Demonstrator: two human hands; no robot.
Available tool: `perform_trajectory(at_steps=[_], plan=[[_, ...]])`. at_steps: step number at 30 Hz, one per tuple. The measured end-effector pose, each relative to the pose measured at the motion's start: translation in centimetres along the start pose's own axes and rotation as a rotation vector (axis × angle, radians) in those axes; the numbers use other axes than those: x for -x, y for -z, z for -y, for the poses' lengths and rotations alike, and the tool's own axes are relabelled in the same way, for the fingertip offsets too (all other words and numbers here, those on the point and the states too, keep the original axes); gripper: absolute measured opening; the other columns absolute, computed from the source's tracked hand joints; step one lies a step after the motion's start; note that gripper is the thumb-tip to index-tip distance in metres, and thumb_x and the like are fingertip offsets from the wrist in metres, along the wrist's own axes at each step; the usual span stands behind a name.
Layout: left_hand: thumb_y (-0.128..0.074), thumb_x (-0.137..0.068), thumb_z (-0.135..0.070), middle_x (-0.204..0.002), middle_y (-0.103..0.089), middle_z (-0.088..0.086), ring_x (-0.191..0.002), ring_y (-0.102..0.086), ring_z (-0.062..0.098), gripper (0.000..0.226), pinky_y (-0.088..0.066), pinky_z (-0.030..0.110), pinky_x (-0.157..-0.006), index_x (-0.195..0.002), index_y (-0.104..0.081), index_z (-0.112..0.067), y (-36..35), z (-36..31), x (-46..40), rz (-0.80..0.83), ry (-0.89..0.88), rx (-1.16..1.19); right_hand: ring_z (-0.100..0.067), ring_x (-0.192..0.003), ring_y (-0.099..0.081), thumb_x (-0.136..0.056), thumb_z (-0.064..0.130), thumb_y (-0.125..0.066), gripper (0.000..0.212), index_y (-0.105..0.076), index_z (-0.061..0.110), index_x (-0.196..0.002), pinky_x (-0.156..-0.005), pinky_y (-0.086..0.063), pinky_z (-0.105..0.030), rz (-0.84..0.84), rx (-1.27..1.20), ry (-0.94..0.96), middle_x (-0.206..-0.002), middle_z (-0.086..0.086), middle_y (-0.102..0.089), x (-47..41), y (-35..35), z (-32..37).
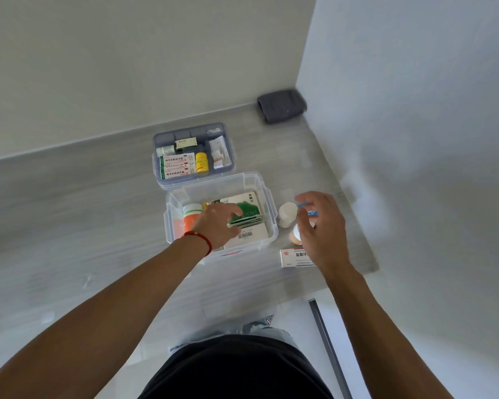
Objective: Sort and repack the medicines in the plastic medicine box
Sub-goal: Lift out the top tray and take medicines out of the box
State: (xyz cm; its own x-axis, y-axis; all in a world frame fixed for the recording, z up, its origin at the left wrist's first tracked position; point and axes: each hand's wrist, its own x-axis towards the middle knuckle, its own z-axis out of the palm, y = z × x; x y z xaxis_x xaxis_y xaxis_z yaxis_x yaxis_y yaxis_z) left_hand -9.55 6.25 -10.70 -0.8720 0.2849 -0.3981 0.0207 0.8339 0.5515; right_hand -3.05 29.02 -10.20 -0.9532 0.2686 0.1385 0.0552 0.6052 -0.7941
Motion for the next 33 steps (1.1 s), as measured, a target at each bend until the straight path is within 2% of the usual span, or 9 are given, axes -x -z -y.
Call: perform_trajectory(at_steps=[4, 8, 10, 13, 16, 20, 25, 30, 33], plan=[[-0.077, -0.081, -0.022, -0.102, -0.064, 0.003, -0.097, -0.063, 0.023, 0.034, -0.052, 0.033, -0.085, -0.112, -0.065, -0.015, 0.0, 0.5, 0.5, -0.092, 0.087, -0.007, 0.008, -0.095, -0.061, -0.096, 0.004, -0.059, 0.020, -0.069, 0.016, -0.110, -0.075, -0.048, -0.006, 0.037, -0.014, -0.007, -0.112, 0.007, -0.060, 1.1, 0.1, 0.2], [-0.082, -0.078, -0.030, -0.107, -0.064, 0.004, -0.099, -0.066, 0.023, 0.038, -0.055, 0.036, -0.089, -0.104, -0.059, -0.015, -0.2, 1.0, 0.6, 0.116, 0.329, 0.108, -0.003, -0.090, -0.065, -0.096, 0.004, -0.059, 0.020, -0.069, 0.016, -0.109, -0.073, -0.053, -0.014, 0.068, -0.042, -0.023, -0.111, 0.009, -0.061, 2.0, 0.0, 0.3], [-0.086, -0.074, -0.021, -0.110, -0.066, 0.007, -0.096, -0.071, 0.025, 0.039, -0.058, 0.042, -0.091, -0.101, -0.059, -0.013, -0.1, 1.1, 0.4, 0.136, 0.390, 0.243, -0.005, -0.090, -0.066, -0.096, 0.005, -0.059, 0.020, -0.069, 0.016, -0.110, -0.072, -0.053, -0.013, 0.070, -0.050, -0.041, -0.113, 0.008, -0.062, 2.1, -0.1, 0.3], [-0.088, -0.067, -0.007, -0.112, -0.065, 0.011, -0.096, -0.072, 0.028, 0.048, -0.059, 0.044, -0.089, -0.101, -0.055, -0.014, 0.1, 1.3, 0.5, 0.114, 0.441, 0.439, 0.006, -0.092, -0.063, -0.097, 0.005, -0.058, 0.022, -0.069, 0.017, -0.112, -0.069, -0.054, -0.013, 0.069, -0.069, -0.076, -0.111, 0.012, -0.060, 2.0, -0.2, 0.4], [-0.089, -0.063, -0.006, -0.109, -0.068, 0.013, -0.099, -0.070, 0.030, 0.050, -0.058, 0.045, -0.091, -0.098, -0.056, -0.016, -0.2, 1.8, 0.8, 0.080, 0.432, 0.465, 0.003, -0.090, -0.063, -0.097, 0.006, -0.059, 0.021, -0.067, 0.017, -0.113, -0.069, -0.051, -0.008, 0.083, -0.064, -0.097, -0.112, 0.010, -0.060, 1.9, -0.6, 0.5], [-0.087, -0.068, 0.002, -0.114, -0.070, 0.013, -0.100, -0.070, 0.027, 0.033, -0.058, 0.040, -0.092, -0.094, -0.067, -0.004, -0.7, 1.9, 0.6, 0.101, 0.517, 0.643, 0.002, -0.090, -0.063, -0.098, 0.007, -0.060, 0.020, -0.066, 0.015, -0.115, -0.069, -0.050, -0.006, 0.145, -0.068, -0.077, -0.112, 0.003, -0.063, 2.2, -1.7, 0.7], [-0.091, -0.069, -0.020, -0.098, -0.068, -0.002, -0.096, -0.065, 0.019, 0.033, -0.055, 0.031, -0.092, -0.094, -0.073, -0.009, -0.1, 2.0, 0.8, 0.111, 0.387, 0.332, 0.000, -0.090, -0.062, -0.097, 0.006, -0.061, 0.022, -0.066, 0.012, -0.117, -0.074, -0.053, -0.014, 0.190, -0.066, -0.040, -0.112, -0.004, -0.065, 2.6, -2.7, 0.7], [-0.092, -0.067, -0.030, -0.094, -0.069, -0.001, -0.088, -0.067, 0.016, 0.039, -0.052, 0.018, -0.075, -0.094, -0.072, -0.012, 0.1, 2.9, 0.8, 0.070, 0.199, 0.133, 0.002, -0.090, -0.062, -0.097, 0.007, -0.061, 0.021, -0.067, 0.011, -0.118, -0.074, -0.052, -0.012, 0.201, -0.056, -0.036, -0.113, -0.004, -0.065, 2.5, -2.6, 0.7], [-0.090, -0.069, -0.030, -0.094, -0.071, 0.004, -0.088, -0.069, 0.021, 0.035, -0.057, 0.027, -0.081, -0.093, -0.070, -0.014, 0.2, 3.0, 0.9, 0.067, 0.137, 0.064, 0.002, -0.087, -0.063, -0.097, 0.008, -0.062, 0.021, -0.068, 0.012, -0.116, -0.071, -0.051, -0.009, 0.202, -0.035, -0.040, -0.112, -0.005, -0.065, 2.4, -2.6, 0.6]])
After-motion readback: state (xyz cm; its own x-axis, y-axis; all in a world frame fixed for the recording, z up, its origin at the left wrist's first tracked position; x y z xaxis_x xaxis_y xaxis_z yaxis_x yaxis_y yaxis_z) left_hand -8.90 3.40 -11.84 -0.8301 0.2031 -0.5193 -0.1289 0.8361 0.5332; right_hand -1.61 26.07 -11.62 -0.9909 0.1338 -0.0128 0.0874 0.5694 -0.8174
